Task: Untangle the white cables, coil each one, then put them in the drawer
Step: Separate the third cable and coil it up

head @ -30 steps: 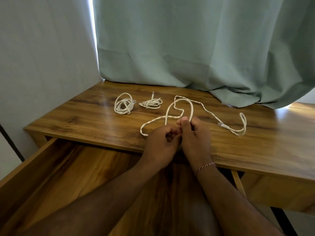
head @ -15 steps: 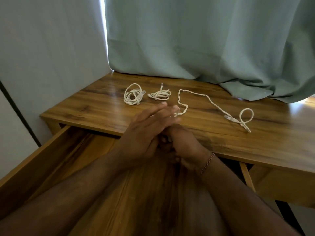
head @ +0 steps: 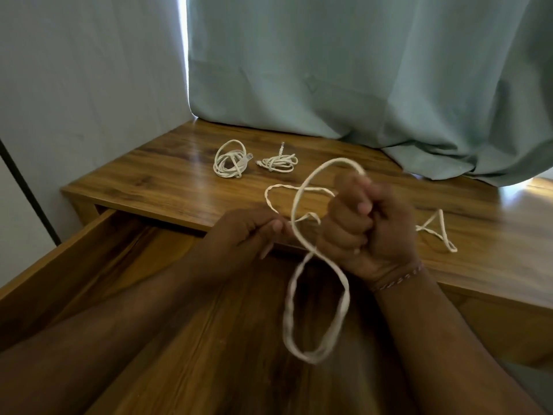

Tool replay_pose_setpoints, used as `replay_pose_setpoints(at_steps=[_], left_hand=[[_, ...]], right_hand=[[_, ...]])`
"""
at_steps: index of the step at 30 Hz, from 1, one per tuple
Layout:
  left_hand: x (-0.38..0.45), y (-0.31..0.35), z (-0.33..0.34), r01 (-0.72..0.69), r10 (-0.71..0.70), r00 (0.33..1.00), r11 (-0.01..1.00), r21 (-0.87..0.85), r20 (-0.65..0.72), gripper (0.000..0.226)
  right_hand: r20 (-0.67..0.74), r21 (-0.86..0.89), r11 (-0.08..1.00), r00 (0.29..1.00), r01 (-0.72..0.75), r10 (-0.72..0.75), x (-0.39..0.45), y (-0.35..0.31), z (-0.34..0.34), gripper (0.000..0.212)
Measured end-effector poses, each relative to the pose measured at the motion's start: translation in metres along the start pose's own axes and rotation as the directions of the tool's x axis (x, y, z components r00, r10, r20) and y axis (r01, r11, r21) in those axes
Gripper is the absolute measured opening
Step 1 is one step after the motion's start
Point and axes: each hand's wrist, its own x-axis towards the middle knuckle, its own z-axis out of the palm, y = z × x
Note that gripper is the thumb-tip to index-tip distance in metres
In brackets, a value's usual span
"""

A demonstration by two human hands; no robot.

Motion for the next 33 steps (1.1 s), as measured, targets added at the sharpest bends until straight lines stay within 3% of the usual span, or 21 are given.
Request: replay_pose_setpoints(at_steps=[2, 4, 6, 9, 13, 15, 17, 20, 23, 25, 27, 29, 33], left_hand=[[-0.004, -0.006, 0.008, 0.064, -0.064, 0.998, 0.995, -0.071, 0.002, 0.028], [0.001, 0.0, 0.02, 0.154, -0.174, 0.984, 0.946, -0.284, -0.048, 0.024], [0.015, 0.01, 0.031, 0.202, -0.307, 0.94, 0.853, -0.482, -0.151, 0.02], [0.047, 0.009, 0.03, 0.214, -0.497, 0.812, 0.741, -0.637, -0.307, 0.033], [0.091, -0.002, 0.009, 0.155, -0.444, 0.822, 0.777, -0.61, -0.357, 0.048], [0.107, -0.005, 0.001, 0.165, -0.433, 0.874, 0.693, -0.702, -0.221, 0.048], [0.108, -0.009, 0.003, 0.255, -0.375, 0.927, 0.63, -0.734, 0.001, 0.043], [0.096, -0.01, 0.026, 0.444, -0.349, 0.894, 0.602, -0.663, 0.282, 0.03], [0.084, -0.007, 0.05, 0.365, -0.256, 0.931, 0.708, -0.605, 0.261, 0.011], [0.082, -0.012, 0.054, 0.304, -0.228, 0.953, 0.717, -0.627, 0.202, 0.008], [0.082, -0.014, 0.054, 0.332, -0.246, 0.943, 0.668, -0.666, 0.224, 0.01], [0.083, -0.014, 0.056, 0.38, -0.272, 0.925, 0.677, -0.63, 0.265, 0.016], [0.086, -0.004, 0.06, 0.356, -0.227, 0.904, 0.868, -0.345, 0.362, 0.031]], right_hand=[[-0.131, -0.053, 0.981, 0.973, 0.186, -0.192, -0.004, -0.013, -0.001, 0.027], [-0.246, -0.14, 0.959, 0.929, 0.247, -0.276, -0.01, -0.018, -0.011, 0.028], [-0.332, -0.17, 0.958, 0.902, 0.23, -0.276, -0.014, -0.015, -0.022, 0.029], [-0.397, -0.165, 0.973, 0.892, 0.162, -0.216, -0.01, -0.005, -0.033, 0.03], [-0.39, -0.152, 0.984, 0.91, 0.089, -0.142, -0.003, 0.003, -0.037, 0.031], [-0.378, -0.15, 0.986, 0.917, 0.078, -0.13, -0.001, 0.006, -0.04, 0.03], [-0.373, -0.155, 0.987, 0.923, 0.042, -0.098, -0.002, 0.01, -0.044, 0.033], [-0.369, -0.176, 0.983, 0.929, -0.045, -0.023, -0.005, 0.009, -0.046, 0.037], [-0.336, -0.213, 0.974, 0.942, -0.071, -0.005, -0.006, 0.008, -0.044, 0.032], [-0.343, -0.232, 0.972, 0.931, 0.045, -0.125, -0.004, 0.006, -0.042, 0.028], [-0.402, -0.244, 0.942, 0.86, 0.23, -0.314, -0.002, 0.002, -0.038, 0.026], [-0.479, -0.261, 0.883, 0.742, 0.389, -0.469, -0.001, -0.003, -0.037, 0.031], [-0.57, -0.302, 0.8, 0.574, 0.519, -0.588, -0.003, -0.004, -0.045, 0.046]])
